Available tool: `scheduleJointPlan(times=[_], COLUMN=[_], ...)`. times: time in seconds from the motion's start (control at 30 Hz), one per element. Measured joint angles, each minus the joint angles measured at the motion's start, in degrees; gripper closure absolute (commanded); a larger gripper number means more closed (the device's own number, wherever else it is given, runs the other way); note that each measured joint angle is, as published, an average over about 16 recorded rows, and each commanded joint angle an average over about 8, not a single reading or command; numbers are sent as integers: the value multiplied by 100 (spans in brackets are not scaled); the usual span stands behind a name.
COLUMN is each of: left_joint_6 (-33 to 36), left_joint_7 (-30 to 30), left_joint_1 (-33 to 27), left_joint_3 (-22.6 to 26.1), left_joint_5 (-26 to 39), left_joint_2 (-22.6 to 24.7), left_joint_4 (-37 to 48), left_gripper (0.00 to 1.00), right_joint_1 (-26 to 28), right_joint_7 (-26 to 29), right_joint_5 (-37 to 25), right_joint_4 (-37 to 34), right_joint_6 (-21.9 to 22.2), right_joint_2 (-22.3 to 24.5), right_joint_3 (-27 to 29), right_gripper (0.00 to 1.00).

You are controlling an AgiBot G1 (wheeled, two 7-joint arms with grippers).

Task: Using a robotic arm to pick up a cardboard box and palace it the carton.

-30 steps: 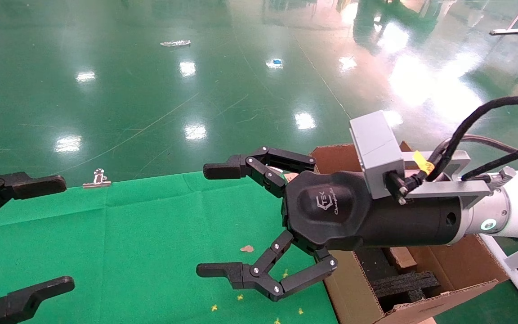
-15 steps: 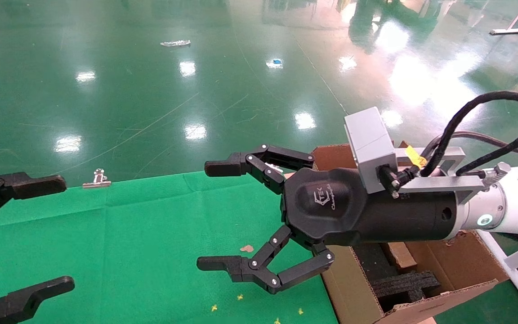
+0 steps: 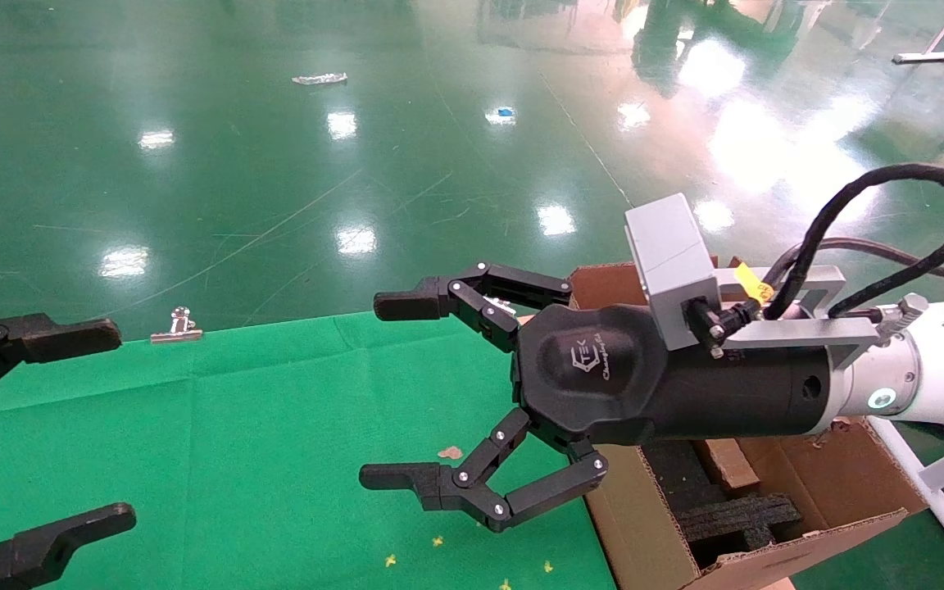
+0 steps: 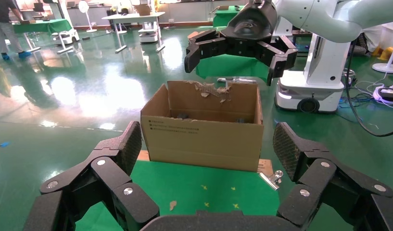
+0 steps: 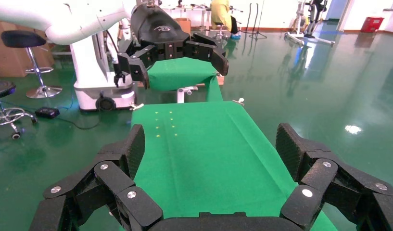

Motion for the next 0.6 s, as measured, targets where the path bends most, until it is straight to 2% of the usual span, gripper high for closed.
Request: scheduleJointPlan(times=[0.6], left_joint_6=[0], left_joint_7=[0], left_joint_1=[0], left_joint_3=[0], left_joint_5=[0], left_joint_2=[0], left_joint_4=[0], left_gripper=[0], right_joint_1=[12], right_joint_7=[6], right_joint_5=[-6], right_joint_4=[-9], right_joint_6=[5], right_joint_2=[1], right_joint_3=[-13], right_gripper=[0])
